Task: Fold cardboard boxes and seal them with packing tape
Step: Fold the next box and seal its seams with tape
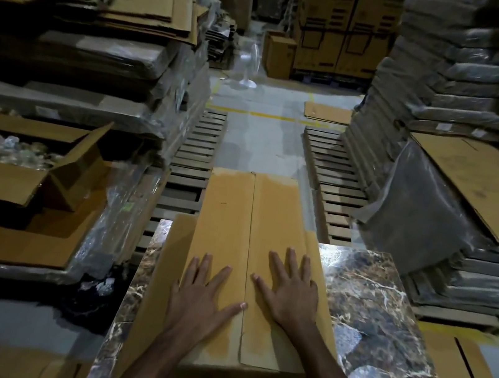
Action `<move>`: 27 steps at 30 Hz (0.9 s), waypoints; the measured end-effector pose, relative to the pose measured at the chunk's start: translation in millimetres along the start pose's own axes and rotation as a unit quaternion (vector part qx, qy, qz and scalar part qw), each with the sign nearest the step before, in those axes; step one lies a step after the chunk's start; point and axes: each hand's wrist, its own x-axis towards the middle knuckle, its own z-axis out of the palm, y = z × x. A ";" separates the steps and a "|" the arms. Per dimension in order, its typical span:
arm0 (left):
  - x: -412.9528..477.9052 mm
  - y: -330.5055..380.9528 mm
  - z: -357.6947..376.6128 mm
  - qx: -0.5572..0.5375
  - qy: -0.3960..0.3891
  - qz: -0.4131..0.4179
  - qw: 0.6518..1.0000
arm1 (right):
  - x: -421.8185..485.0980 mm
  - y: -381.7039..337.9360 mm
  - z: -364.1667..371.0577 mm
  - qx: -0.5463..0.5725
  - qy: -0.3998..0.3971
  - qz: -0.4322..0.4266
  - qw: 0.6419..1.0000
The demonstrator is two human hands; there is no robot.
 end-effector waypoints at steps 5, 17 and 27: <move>-0.7 1.0 -0.6 -0.011 -0.008 -0.024 1.000 | 0.4 2.1 -0.5 -0.056 -0.027 0.008 0.998; -21.4 1.0 5.1 0.018 -0.015 -0.007 1.000 | -35.8 5.3 -6.9 -0.014 -0.026 0.001 1.000; -38.0 0.4 10.0 0.001 -0.012 0.009 1.000 | -52.9 6.2 -5.0 -0.018 -0.017 0.011 1.000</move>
